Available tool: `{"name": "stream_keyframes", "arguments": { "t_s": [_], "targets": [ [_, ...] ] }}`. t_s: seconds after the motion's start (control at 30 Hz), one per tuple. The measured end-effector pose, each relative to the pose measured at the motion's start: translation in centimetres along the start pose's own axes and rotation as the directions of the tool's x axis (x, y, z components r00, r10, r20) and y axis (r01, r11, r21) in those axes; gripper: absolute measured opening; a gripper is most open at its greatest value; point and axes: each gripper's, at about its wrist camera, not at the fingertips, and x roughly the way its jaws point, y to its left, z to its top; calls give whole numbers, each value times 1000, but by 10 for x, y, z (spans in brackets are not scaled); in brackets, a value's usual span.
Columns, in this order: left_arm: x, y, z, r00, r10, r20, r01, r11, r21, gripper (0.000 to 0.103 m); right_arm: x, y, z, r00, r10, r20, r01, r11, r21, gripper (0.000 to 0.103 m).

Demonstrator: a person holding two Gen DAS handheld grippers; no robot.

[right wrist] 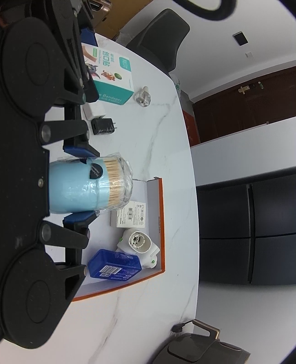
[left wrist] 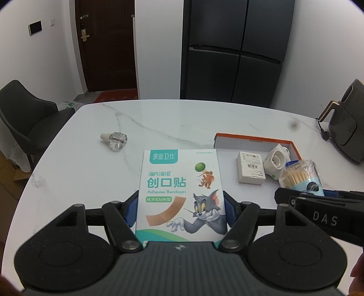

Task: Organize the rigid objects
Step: 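Carry the bandage box and toothpick jar toward the tray with both grippers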

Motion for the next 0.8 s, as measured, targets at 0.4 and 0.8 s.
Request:
{"name": "stream_keyframes", "arguments": {
  "t_s": [0.4, 0.8],
  "targets": [
    [0, -7, -4, 1000, -9, 0, 9, 1000, 5, 72, -8, -12, -5, 1000, -7, 0, 7, 1000, 14, 59],
    [-2, -24, -12, 1000, -22, -6, 22, 1000, 9, 72, -17, -26, -11, 1000, -20, 0, 20, 1000, 23, 59]
  ]
}}
